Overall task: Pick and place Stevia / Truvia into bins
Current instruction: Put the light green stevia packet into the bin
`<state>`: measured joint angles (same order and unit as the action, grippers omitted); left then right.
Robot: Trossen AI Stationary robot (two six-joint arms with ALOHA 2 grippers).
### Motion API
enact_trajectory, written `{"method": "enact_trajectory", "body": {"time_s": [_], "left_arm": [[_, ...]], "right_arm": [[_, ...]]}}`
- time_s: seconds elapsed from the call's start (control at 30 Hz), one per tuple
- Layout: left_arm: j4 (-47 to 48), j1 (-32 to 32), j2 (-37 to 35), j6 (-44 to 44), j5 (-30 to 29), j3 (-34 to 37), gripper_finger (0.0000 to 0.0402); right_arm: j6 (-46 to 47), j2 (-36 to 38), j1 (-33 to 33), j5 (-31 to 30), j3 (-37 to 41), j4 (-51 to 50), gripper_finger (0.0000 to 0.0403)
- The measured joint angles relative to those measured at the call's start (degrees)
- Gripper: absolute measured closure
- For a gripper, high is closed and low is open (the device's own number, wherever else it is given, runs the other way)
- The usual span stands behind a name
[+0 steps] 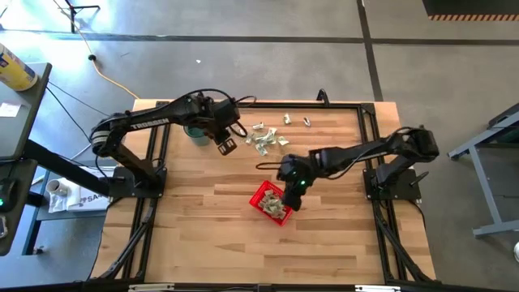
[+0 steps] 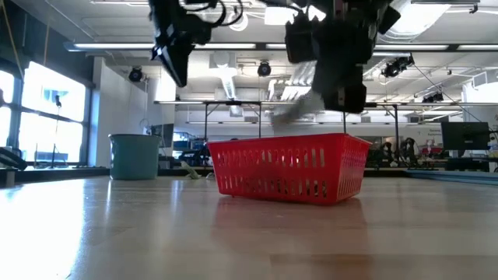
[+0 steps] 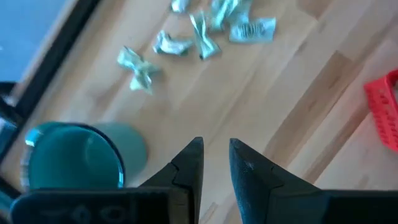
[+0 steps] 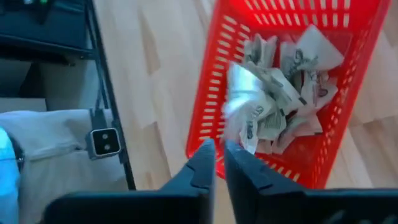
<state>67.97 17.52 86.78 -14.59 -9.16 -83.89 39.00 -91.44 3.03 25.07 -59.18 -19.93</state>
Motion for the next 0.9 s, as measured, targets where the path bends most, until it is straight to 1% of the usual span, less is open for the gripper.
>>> {"method": "enact_trajectory", "body": {"time_s": [0.13, 0.2, 0.27, 0.37, 0.43, 0.5, 0.57, 0.67, 0.8, 0.9], "left_arm": [[-7.3, 2.6, -4.9, 2.1, 6.1, 10.5, 0.0291], [-11.7, 4.0, -7.0, 2.4, 8.5, 14.7, 0.0291], [-15.7, 5.8, -8.5, 2.4, 10.0, 17.7, 0.0291], [-21.3, 8.9, -8.9, 2.3, 10.1, 19.8, 0.0291], [-24.7, 11.4, -7.9, 1.2, 10.0, 19.9, 0.0288], [-28.4, 13.4, -6.0, 0.1, 8.9, 19.8, 0.0278], [-30.3, 15.4, -3.9, -0.2, 7.3, 19.7, 0.0259], [-30.5, 17.6, 0.4, -0.2, 6.2, 18.3, 0.0219], [-28.1, 17.7, 6.5, 3.0, 5.5, 15.3, 0.0169], [-26.7, 17.6, 10.8, 5.3, 4.0, 12.1, 0.0149]], "right_arm": [[3.3, -1.7, 0.0, -0.7, 0.0, -0.2, 0.0314], [4.5, -1.2, 0.0, -3.5, 0.0, -0.6, 0.0273], [5.1, 0.2, 0.0, -8.4, 0.0, -1.5, 0.0233], [7.6, 3.0, -0.3, -16.1, 0.0, -5.3, 0.0179], [9.5, 4.7, -0.8, -19.4, 0.0, -8.8, 0.0149], [11.0, 6.1, -1.5, -21.3, 0.0, -12.5, 0.0125], [11.5, 6.9, -2.6, -22.2, 0.0, -15.6, 0.0109], [11.0, 6.9, -4.4, -22.1, 0.0, -18.9, 0.0099], [8.7, 6.9, -6.1, -22.3, 0.0, -18.7, 0.0099], [7.2, 6.9, -7.2, -22.6, 0.0, -18.6, 0.0099]]}}
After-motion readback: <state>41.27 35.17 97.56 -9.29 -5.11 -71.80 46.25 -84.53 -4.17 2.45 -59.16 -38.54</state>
